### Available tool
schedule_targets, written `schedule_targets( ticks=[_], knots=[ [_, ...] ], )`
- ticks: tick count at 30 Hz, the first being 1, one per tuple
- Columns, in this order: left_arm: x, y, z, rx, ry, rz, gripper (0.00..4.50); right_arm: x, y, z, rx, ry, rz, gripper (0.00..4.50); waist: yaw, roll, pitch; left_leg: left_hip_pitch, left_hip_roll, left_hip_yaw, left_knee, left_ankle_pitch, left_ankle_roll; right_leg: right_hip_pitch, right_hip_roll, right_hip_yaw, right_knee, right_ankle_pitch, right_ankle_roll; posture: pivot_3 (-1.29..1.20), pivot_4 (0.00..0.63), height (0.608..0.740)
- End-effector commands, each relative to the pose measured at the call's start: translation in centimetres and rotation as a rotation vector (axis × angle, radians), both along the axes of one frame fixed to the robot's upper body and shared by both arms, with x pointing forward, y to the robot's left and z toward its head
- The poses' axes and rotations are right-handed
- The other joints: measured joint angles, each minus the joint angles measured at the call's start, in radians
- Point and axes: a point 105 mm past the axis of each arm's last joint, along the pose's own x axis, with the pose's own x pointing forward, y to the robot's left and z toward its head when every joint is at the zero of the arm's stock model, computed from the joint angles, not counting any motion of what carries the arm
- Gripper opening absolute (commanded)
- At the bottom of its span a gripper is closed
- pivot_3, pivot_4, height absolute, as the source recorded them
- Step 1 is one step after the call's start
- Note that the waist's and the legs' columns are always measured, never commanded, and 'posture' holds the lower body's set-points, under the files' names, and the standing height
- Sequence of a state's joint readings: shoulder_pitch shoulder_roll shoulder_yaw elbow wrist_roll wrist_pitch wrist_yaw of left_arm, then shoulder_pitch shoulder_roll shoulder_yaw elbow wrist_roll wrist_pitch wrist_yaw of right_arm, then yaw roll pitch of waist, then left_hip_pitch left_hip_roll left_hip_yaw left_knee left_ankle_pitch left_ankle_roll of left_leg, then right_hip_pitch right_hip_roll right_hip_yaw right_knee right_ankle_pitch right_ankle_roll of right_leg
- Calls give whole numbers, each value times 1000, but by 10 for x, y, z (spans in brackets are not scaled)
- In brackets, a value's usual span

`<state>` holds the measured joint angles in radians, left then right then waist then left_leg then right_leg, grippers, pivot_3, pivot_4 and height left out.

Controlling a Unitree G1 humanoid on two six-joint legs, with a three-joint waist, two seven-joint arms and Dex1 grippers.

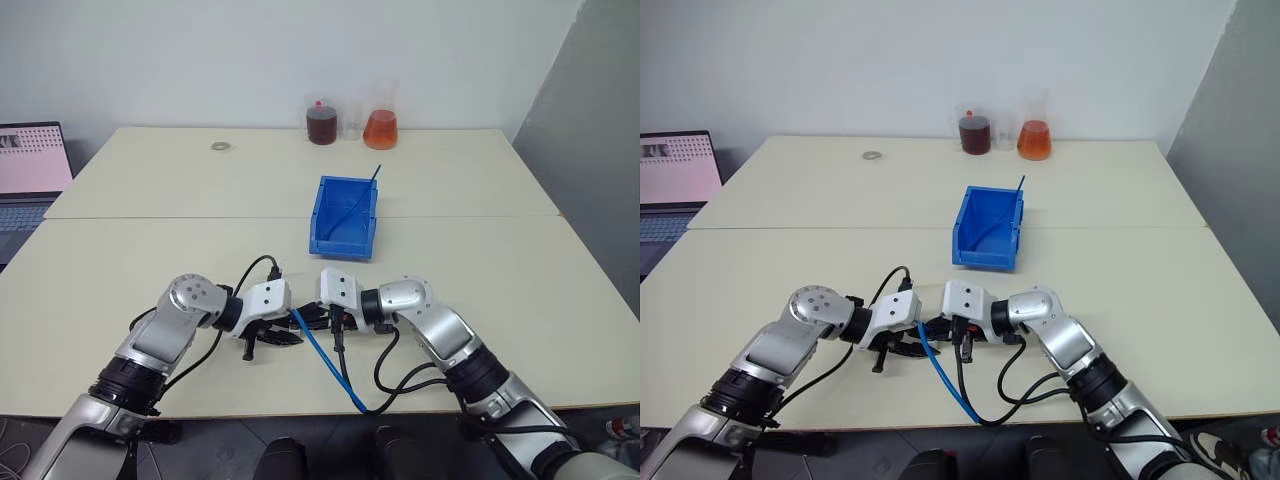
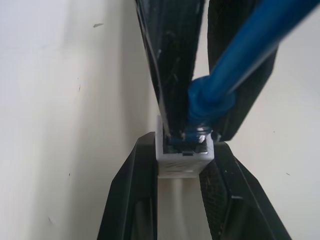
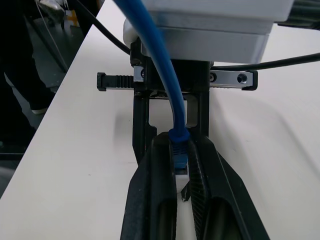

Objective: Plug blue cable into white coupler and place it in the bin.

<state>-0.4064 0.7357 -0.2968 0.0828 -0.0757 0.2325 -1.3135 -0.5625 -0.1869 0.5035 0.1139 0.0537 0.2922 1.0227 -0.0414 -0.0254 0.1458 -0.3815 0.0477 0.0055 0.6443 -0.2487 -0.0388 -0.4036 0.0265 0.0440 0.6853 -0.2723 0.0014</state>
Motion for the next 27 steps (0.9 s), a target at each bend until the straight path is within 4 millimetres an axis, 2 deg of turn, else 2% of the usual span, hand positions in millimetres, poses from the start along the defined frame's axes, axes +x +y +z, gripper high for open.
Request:
schedule_targets(
  ticks=[1, 5, 6, 7, 9, 10, 11, 14, 17, 19, 21, 23, 25, 27],
  knots=[
    [6, -5, 4, -28, -66, 23, 1618, 2, -6, -25, -47, 70, -60, 72, 1, 0, 0, 0, 0, 0, 0, 0, 0, 0, 0, 0, 1, 0, 0, 0, 150, 740],
    [4, 6, 5, -31, -88, 48, 2445, 8, -16, -12, -5, 35, -95, 71, 5, 0, 1, 0, 0, 0, 0, 0, 0, -1, 0, 0, 2, 0, 0, 0, 150, 740],
    [3, 9, 6, -39, -91, 58, 2819, 9, -18, -9, 4, 31, -105, 71, 4, 0, 1, 0, 0, 0, 0, 0, 0, -1, 0, 0, 1, 0, 0, 0, 150, 740],
    [2, 10, 6, -43, -94, 64, 2953, 10, -19, -8, 9, 28, -112, 71, 4, 0, 1, 0, 0, 0, 0, 0, 0, -1, 0, 0, 2, 0, 0, 0, 150, 740],
    [1, 16, 9, -63, -95, 91, 3503, 11, -21, -2, 26, 19, -122, 71, 4, 1, 2, -1, 0, 0, 0, 0, 0, -1, 0, 0, 2, -1, -1, 0, 150, 740],
    [0, 18, 9, -69, -96, 102, 3621, 12, -22, 0, 32, 17, -126, 71, 4, 1, 2, -1, 0, 0, 0, 0, 0, -2, 0, 0, 2, -1, -1, 0, 150, 740],
    [-2, 21, 10, -71, -95, 114, 3937, 12, -22, 4, 44, 13, -131, 71, 5, 1, 3, -1, 0, 0, 0, 0, 0, -2, 0, 0, 2, -1, -1, 0, 150, 740],
    [-4, 32, 20, -115, -105, 177, 4496, 16, -23, 21, 109, 10, -162, 71, 7, 1, 7, -1, 0, 0, 0, 0, 0, -2, -1, -1, 2, -1, -1, 0, 150, 740],
    [-2, 35, 38, -207, -110, 257, 4500, 21, -31, 40, 178, 13, -222, 71, 10, 0, 13, -4, 0, -1, 0, 0, 0, -4, -2, -1, 1, -1, -1, 0, 150, 740],
    [1, 39, 57, -268, -126, 329, 4500, 28, -44, 61, 250, 15, -290, 71, 13, 0, 16, -7, 0, -2, 1, 0, 0, -5, -3, -3, 1, -1, -1, 0, 150, 740],
    [7, 44, 76, -305, -170, 395, 4500, 39, -63, 93, 364, 15, -394, 71, 13, 0, 16, -13, 0, -3, 1, 0, 0, -10, -3, -4, 1, 0, 0, 0, 150, 740],
    [12, 45, 87, -301, -207, 421, 4500, 53, -79, 119, 459, 16, -494, 71, 12, 0, 16, -18, 0, -3, 1, 0, 0, -13, -4, -4, 1, 0, 0, 0, 150, 740],
    [19, 43, 93, -303, -234, 435, 4500, 69, -92, 136, 514, 34, -582, 70, 11, 0, 16, -18, -1, -3, 1, 0, 0, -14, -4, -3, 1, 0, 0, 0, 150, 740],
    [27, 39, 99, -323, -247, 448, 4500, 85, -100, 144, 536, 71, -648, 70, 10, 0, 16, -18, -2, -2, 1, 0, 0, -14, -4, -3, 0, 0, 1, 0, 150, 740]
  ],
)
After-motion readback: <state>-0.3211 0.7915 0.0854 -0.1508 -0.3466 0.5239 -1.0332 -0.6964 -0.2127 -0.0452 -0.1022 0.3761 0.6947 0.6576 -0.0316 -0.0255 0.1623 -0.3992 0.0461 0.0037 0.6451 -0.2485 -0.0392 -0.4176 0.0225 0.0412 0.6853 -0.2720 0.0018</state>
